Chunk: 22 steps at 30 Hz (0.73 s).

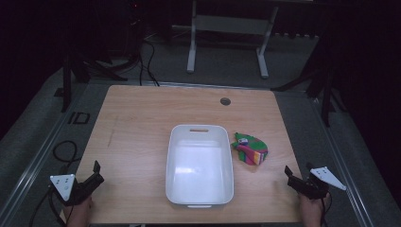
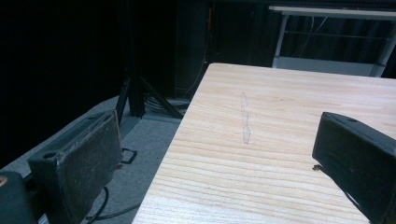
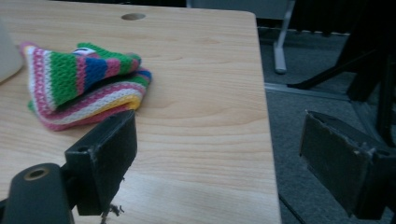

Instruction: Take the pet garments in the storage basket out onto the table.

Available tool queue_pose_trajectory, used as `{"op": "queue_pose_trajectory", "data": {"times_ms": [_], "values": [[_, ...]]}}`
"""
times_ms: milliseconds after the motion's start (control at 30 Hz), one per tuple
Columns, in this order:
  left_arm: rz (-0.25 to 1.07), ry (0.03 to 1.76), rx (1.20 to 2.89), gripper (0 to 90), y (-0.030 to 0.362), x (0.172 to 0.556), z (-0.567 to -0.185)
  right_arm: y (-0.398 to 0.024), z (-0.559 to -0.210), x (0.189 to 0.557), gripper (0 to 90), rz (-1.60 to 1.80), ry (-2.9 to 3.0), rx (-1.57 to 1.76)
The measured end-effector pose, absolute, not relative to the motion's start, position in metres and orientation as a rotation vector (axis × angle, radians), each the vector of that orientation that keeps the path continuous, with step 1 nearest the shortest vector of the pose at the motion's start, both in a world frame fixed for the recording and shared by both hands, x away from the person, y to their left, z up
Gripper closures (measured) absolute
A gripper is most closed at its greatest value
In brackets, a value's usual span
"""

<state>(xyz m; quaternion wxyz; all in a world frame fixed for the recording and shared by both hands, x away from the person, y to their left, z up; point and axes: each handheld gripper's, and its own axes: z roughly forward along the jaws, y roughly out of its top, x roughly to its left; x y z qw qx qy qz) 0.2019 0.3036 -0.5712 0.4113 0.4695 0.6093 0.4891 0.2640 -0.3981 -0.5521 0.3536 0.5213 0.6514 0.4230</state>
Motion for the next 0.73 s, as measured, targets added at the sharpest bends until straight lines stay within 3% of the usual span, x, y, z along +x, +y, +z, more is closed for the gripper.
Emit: {"op": "queue_pose_trajectory", "data": {"times_ms": [733], "values": [[1.231,1.529,1.181,1.9,0.304,0.202,-0.571,-0.406,-0.557,0.265,11.5,1.131,1.640,1.422]]}}
